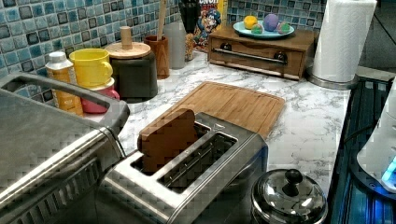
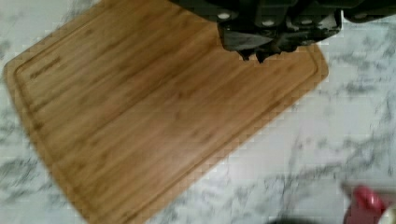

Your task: Turn on the toaster.

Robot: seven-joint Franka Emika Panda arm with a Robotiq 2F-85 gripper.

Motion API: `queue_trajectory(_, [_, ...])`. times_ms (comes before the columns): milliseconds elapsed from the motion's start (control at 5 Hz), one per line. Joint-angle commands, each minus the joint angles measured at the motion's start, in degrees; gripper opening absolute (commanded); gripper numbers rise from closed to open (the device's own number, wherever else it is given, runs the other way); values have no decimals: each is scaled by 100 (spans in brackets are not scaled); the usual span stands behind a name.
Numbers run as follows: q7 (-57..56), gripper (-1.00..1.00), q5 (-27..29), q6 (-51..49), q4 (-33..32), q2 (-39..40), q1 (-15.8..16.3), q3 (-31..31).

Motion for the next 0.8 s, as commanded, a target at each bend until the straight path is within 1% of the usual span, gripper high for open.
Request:
queue_trajectory(200, [-148, -100, 260, 811, -1457, -1208, 675, 595])
queue_trajectory(400, [-164, -100, 524, 1004, -1759, -1263, 663, 726])
queue_trajectory(600, [-242, -100, 754, 881, -1854, -1129, 730, 699])
queue_trajectory(800, [-339, -100, 884, 911, -2173, -1297, 834, 789])
